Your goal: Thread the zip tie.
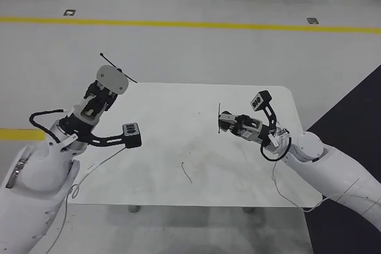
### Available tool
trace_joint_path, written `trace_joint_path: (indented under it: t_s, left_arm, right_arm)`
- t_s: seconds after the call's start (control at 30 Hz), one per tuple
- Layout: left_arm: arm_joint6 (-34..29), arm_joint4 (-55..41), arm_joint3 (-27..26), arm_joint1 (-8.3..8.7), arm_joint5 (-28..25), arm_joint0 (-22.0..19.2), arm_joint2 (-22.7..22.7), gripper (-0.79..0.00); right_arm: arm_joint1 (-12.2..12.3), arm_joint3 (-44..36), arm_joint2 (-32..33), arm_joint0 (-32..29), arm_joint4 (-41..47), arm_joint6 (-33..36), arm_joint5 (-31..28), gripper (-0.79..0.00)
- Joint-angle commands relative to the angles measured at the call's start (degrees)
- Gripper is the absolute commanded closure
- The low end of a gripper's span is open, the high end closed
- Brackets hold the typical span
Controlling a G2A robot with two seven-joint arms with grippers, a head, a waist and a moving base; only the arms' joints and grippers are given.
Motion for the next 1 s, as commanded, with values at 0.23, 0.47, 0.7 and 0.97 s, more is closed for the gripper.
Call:
trace_joint_path:
  t_s: [0.23,0.47,0.7,0.97]
  left_arm:
    - [9.8,0.0,-0.7,0.13,10.2,1.7,0.1,0.000]
    - [22.1,0.0,2.4,0.68,19.2,1.2,-2.3,0.000]
    - [22.1,0.0,2.4,0.68,19.2,1.2,-2.3,0.000]
    - [33.5,0.0,-2.3,0.78,22.3,1.1,0.9,0.000]
  right_arm:
    - [-0.2,-1.2,1.2,-1.7,1.4,-0.2,4.2,0.000]
    - [-0.6,-1.8,3.7,-3.4,3.9,1.1,15.1,0.000]
    - [-0.9,-2.8,4.4,-3.4,1.1,2.1,19.6,0.000]
    - [-1.1,-4.2,5.1,-4.3,0.1,0.8,20.5,0.000]
